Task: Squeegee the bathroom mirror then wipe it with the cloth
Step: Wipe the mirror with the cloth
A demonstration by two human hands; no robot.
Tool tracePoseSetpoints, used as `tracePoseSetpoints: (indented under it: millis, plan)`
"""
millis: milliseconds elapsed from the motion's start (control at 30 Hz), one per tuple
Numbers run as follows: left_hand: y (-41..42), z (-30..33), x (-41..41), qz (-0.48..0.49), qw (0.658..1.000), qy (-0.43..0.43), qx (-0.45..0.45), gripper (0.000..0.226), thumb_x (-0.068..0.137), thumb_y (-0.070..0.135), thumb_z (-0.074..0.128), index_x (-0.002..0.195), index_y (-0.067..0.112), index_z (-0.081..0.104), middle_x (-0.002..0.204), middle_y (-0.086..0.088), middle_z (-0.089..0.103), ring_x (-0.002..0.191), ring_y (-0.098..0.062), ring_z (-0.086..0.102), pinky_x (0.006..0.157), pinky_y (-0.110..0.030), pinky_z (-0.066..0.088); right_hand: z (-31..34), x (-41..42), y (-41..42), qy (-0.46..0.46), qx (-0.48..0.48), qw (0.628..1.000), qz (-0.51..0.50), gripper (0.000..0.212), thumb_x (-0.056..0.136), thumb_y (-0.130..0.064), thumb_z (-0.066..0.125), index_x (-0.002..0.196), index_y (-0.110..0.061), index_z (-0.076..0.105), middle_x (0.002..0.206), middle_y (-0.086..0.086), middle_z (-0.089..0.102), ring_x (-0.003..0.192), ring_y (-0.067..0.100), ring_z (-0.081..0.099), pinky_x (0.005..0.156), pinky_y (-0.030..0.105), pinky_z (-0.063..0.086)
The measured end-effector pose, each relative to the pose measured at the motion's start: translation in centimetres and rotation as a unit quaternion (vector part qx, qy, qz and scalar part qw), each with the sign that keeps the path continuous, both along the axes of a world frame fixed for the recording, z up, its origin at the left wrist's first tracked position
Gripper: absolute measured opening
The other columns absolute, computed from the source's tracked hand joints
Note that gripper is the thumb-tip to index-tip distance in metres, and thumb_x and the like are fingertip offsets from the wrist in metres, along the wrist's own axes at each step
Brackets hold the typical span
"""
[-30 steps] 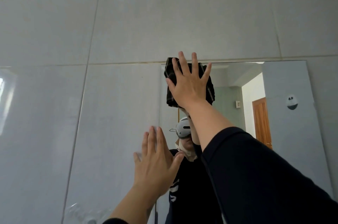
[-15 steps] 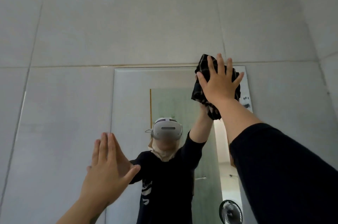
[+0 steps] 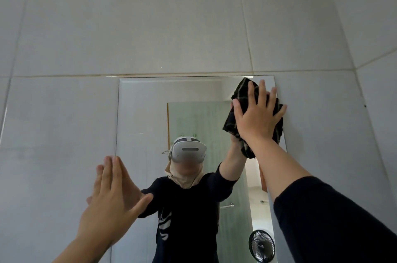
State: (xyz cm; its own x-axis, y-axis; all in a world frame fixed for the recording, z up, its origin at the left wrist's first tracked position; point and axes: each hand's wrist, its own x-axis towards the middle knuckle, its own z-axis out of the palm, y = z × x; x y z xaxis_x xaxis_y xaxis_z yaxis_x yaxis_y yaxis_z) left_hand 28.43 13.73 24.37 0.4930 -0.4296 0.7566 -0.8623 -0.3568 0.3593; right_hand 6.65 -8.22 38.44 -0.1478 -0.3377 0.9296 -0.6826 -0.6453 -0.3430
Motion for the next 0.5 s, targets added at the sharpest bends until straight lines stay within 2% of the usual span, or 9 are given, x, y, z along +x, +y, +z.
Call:
tracePoseSetpoints:
  millis: [200, 333, 500]
  plan:
    - [-0.2, -0.2, 0.4, 0.005, 1.000, -0.007, -0.002, 0.118, 0.067, 0.081, 0.044, 0.134, 0.030, -0.039, 0.147, 0.018, -0.037, 0.134, -0.001, -0.031, 0.115, -0.051, 0.023, 1.1, 5.2, 4.1, 0.065, -0.049, 0.997, 0.014, 0.063, 0.097, -0.057, 0.023, 0.153, -0.031, 0.006, 0.163, -0.001, -0.005, 0.148, 0.030, -0.010, 0.113, 0.063, -0.004]
    - [0.0, -0.2, 0.5, 0.001, 1.000, -0.003, 0.000, 0.116, 0.069, 0.080, 0.044, 0.142, 0.029, -0.031, 0.149, 0.017, -0.035, 0.137, -0.004, -0.029, 0.114, -0.052, 0.024, 1.8, 9.5, 7.2, 0.102, -0.089, 0.991, 0.024, 0.064, 0.097, -0.057, 0.024, 0.153, -0.031, 0.007, 0.163, 0.000, -0.003, 0.148, 0.033, -0.008, 0.114, 0.065, -0.001]
    - [0.1, -0.1, 0.4, -0.005, 1.000, 0.004, -0.003, 0.115, 0.071, 0.078, 0.045, 0.141, 0.029, -0.032, 0.148, 0.016, -0.038, 0.138, -0.006, -0.031, 0.115, -0.052, 0.020, 1.3, 14.8, 11.4, 0.181, -0.155, 0.970, 0.043, 0.064, 0.097, -0.057, 0.025, 0.153, -0.030, 0.011, 0.163, 0.001, 0.001, 0.148, 0.033, -0.006, 0.113, 0.066, 0.000]
